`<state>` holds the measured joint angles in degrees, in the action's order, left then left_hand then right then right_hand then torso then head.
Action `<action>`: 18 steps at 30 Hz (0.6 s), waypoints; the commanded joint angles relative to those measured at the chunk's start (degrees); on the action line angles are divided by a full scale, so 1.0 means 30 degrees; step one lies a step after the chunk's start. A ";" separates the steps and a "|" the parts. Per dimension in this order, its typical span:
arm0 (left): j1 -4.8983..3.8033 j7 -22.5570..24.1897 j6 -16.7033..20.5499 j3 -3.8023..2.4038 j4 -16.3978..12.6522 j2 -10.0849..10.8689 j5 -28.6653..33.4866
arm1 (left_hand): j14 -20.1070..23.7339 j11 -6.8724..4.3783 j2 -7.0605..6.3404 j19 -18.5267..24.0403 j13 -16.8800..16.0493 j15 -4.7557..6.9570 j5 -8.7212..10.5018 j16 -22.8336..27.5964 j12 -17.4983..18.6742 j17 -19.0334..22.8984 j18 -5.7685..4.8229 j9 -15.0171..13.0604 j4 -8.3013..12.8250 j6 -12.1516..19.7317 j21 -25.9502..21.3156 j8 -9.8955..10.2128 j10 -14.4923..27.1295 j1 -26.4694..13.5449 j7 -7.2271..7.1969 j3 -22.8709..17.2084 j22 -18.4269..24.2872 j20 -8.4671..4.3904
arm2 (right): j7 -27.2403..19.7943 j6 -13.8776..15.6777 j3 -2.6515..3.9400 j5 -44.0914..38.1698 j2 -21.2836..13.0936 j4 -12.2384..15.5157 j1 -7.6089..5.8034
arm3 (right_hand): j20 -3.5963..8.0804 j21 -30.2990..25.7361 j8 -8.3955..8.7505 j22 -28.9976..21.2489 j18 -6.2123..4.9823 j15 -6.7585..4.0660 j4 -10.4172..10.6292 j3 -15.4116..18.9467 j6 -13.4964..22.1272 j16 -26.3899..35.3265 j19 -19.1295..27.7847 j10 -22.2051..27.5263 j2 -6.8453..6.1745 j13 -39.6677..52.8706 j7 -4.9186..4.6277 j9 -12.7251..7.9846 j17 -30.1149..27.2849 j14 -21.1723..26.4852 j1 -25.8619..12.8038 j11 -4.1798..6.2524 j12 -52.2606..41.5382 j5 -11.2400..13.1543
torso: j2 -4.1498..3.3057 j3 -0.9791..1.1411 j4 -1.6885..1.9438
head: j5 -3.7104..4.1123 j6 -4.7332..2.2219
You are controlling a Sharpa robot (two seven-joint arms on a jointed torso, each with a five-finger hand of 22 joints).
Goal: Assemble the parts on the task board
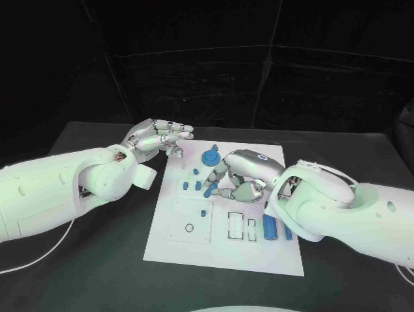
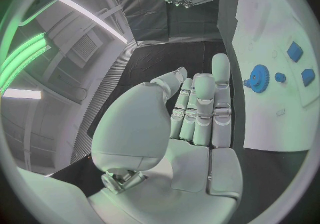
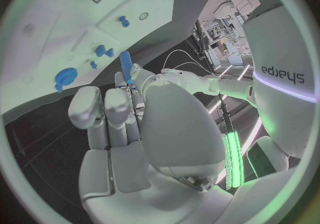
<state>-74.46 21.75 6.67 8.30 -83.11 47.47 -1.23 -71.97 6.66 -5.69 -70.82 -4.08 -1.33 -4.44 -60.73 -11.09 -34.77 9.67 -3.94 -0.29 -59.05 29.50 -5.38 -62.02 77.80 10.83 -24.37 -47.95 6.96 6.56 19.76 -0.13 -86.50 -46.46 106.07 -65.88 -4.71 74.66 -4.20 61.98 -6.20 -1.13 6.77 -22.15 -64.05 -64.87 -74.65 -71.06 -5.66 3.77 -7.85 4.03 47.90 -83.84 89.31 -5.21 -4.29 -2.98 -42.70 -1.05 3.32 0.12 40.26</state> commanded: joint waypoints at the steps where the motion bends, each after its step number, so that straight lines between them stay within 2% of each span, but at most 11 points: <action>1: -0.0030 0.0111 -0.0015 -0.0018 -0.0002 -0.0061 0.0067 | 0.0099 -0.0004 -0.0025 0.0065 0.0020 -0.0055 -0.0031 0.0006 -0.0089 -0.0021 0.0234 0.0013 -0.0069 0.0125 -0.0118 -0.0130 0.0133 -0.0208 -0.0006 0.0090 0.0030 0.0011 | -0.1004 -0.0624 -0.0214 -0.0116 0.0585 -0.0359 0.0123 | -0.0142 0.0132 0.0127 0.0029 0.0112 0.0062 -0.0021 -0.0158 0.0038 -0.0097 0.0054 -0.0542 -0.0111 0.0016 -0.0128 -0.0030 0.0008 -0.0137 -0.0101 0.0438 0.0126 -0.0125 | -0.0008 -0.0017 0.0010 | -0.0124 0.0089; 3: -0.0031 0.0131 0.0025 -0.0018 0.0002 -0.0100 0.0067 | 0.0099 -0.0004 -0.0025 0.0065 0.0020 -0.0055 -0.0031 0.0006 -0.0089 -0.0021 0.0234 0.0013 -0.0069 0.0125 -0.0118 -0.0130 0.0133 -0.0208 -0.0006 0.0090 0.0030 0.0011 | -0.1114 -0.1105 -0.0423 -0.0483 0.1200 -0.0729 0.0250 | -0.0149 0.0124 0.0134 0.0011 0.0108 0.0071 -0.0036 -0.0189 0.0055 -0.0103 0.0072 -0.0526 -0.0127 0.0015 -0.0136 -0.0032 0.0004 -0.0133 -0.0152 0.0426 0.0143 -0.0139 | 0.0002 -0.0015 -0.0011 | -0.0247 0.0145; 6: -0.0032 0.0144 0.0053 -0.0018 0.0003 -0.0165 0.0067 | 0.0099 -0.0004 -0.0025 0.0065 0.0020 -0.0055 -0.0031 0.0006 -0.0089 -0.0021 0.0234 0.0013 -0.0069 0.0125 -0.0118 -0.0130 0.0133 -0.0208 -0.0006 0.0090 0.0030 0.0011 | -0.1154 -0.1482 -0.0571 -0.1004 0.1725 -0.1059 0.0475 | -0.0160 0.0134 0.0140 0.0025 0.0110 0.0083 -0.0056 -0.0218 0.0074 -0.0107 0.0074 -0.0507 -0.0160 0.0013 -0.0146 -0.0033 -0.0006 -0.0126 -0.0233 0.0416 0.0162 -0.0186 | 0.0015 0.0010 -0.0043 | -0.0370 0.0203; 13: -0.0033 0.0157 0.0054 -0.0018 -0.0010 -0.0257 0.0067 | 0.0099 -0.0004 -0.0025 0.0065 0.0020 -0.0055 -0.0031 0.0006 -0.0089 -0.0021 0.0234 0.0013 -0.0069 0.0125 -0.0118 -0.0130 0.0133 -0.0208 -0.0006 0.0090 0.0030 0.0011 | -0.1078 -0.2127 -0.0699 -0.2179 0.2495 -0.1609 0.0949 | -0.0170 0.0138 0.0146 0.0028 0.0109 0.0091 -0.0086 -0.0249 0.0094 -0.0121 0.0082 -0.0487 -0.0190 0.0012 -0.0149 -0.0035 0.0002 -0.0121 -0.0294 0.0409 0.0177 -0.0230 | 0.0025 0.0036 -0.0050 | -0.0547 0.0321; 18: -0.0032 0.0164 0.0053 -0.0018 0.0013 -0.0289 0.0067 | 0.0099 -0.0004 -0.0025 0.0065 0.0020 -0.0055 -0.0031 0.0006 -0.0089 -0.0021 0.0234 0.0013 -0.0069 0.0125 -0.0118 -0.0130 0.0133 -0.0208 -0.0006 0.0090 0.0030 0.0011 | -0.0876 -0.2519 -0.0722 -0.2943 0.2860 -0.1916 0.1113 | -0.0173 0.0140 0.0147 0.0029 0.0109 0.0093 -0.0098 -0.0260 0.0100 -0.0126 0.0084 -0.0482 -0.0199 0.0011 -0.0150 -0.0035 0.0004 -0.0120 -0.0311 0.0407 0.0181 -0.0243 | 0.0035 0.0004 -0.0026 | -0.0543 0.0330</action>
<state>-74.48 21.77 6.87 8.30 -83.05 46.69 -1.23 -71.98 6.66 -5.69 -70.82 -4.08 -1.33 -4.44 -60.73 -11.09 -34.77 9.67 -3.94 -0.29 -59.05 29.51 -5.38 -62.03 77.80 10.83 -24.37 -47.96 6.96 4.13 14.47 -2.30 -91.94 -38.03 100.39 -62.54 -4.93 74.89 -3.97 61.97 -6.21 -1.13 6.47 -22.45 -63.85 -64.87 -74.44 -71.06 -6.10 3.78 -8.05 3.98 47.89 -83.84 88.87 -5.21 -4.06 -3.37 -42.60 -0.99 3.21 -1.50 41.23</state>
